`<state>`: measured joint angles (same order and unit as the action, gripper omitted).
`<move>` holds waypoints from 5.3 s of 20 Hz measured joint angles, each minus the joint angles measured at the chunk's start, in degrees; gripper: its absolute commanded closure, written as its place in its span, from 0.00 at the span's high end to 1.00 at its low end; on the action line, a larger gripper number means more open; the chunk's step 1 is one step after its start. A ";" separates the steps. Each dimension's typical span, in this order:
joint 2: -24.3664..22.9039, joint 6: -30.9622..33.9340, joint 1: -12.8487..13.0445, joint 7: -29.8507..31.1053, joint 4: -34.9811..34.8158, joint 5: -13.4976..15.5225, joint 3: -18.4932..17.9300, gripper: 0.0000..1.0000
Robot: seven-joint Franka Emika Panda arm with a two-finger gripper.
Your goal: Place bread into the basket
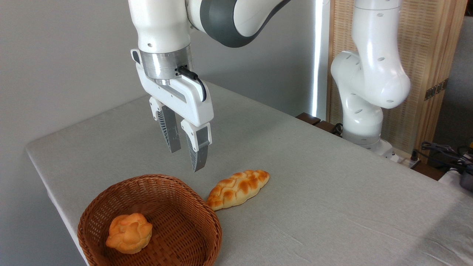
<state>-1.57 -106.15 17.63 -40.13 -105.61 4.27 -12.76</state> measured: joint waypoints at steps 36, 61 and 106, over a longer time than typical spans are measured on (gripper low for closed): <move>-0.54 -0.18 -0.75 0.91 2.25 0.76 -2.70 1.00; -0.70 -0.04 -15.12 -1.66 0.09 1.17 10.19 1.00; -5.20 -7.25 -13.31 -11.91 -21.25 -1.19 10.89 0.58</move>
<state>-6.77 -113.40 4.33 -52.04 -126.86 3.08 -1.87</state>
